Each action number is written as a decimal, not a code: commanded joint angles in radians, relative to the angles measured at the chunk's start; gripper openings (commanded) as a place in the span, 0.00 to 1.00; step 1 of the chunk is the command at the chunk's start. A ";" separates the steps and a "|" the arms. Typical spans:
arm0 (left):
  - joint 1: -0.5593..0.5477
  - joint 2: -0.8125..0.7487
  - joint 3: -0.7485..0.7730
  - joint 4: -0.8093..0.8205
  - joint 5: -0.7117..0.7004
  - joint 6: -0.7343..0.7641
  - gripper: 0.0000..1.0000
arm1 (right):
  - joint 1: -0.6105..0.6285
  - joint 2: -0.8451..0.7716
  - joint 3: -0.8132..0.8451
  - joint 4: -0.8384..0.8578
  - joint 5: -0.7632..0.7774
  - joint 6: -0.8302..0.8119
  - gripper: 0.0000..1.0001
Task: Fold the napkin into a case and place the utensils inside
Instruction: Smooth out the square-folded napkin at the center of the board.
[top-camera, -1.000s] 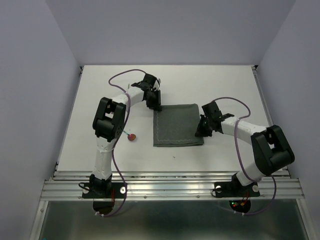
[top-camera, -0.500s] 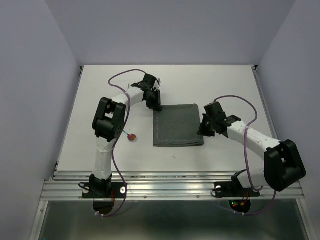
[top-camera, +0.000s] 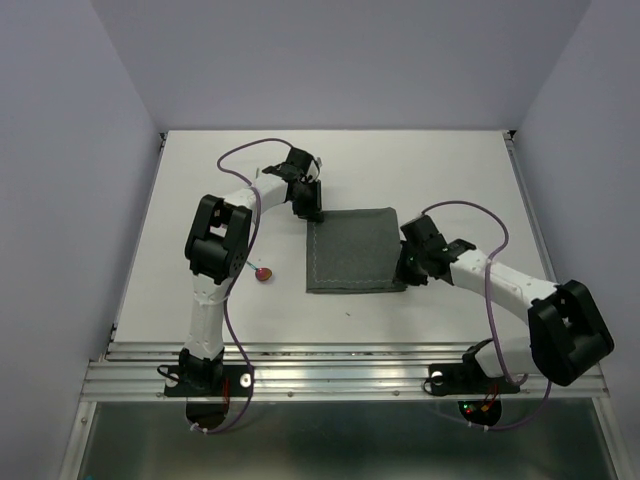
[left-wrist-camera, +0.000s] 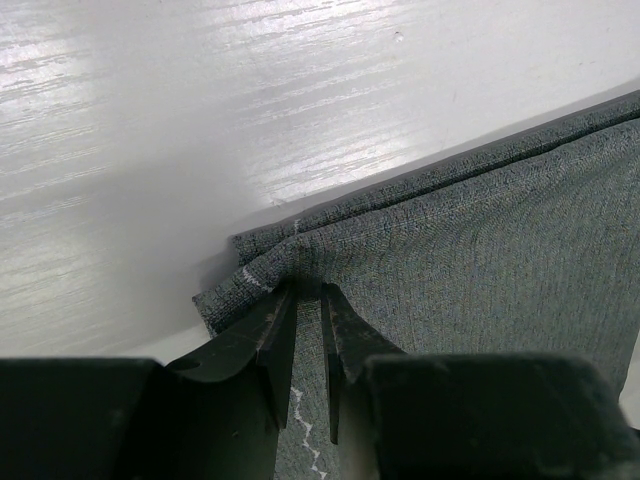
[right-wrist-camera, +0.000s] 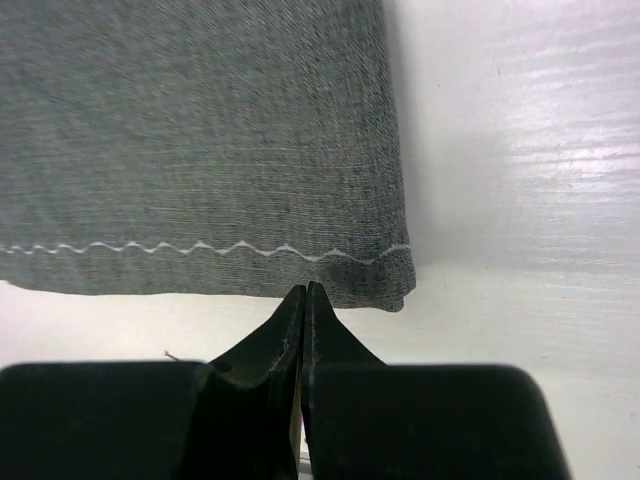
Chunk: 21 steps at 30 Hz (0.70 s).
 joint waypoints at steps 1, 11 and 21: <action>-0.004 -0.031 0.012 -0.085 -0.026 0.028 0.28 | 0.010 -0.045 0.026 -0.002 0.044 0.009 0.01; -0.004 -0.066 0.015 -0.095 -0.026 0.031 0.28 | 0.010 0.053 -0.075 0.048 0.035 0.048 0.01; -0.004 -0.094 0.052 -0.125 -0.032 0.049 0.29 | -0.074 0.047 0.216 0.007 0.160 -0.066 0.01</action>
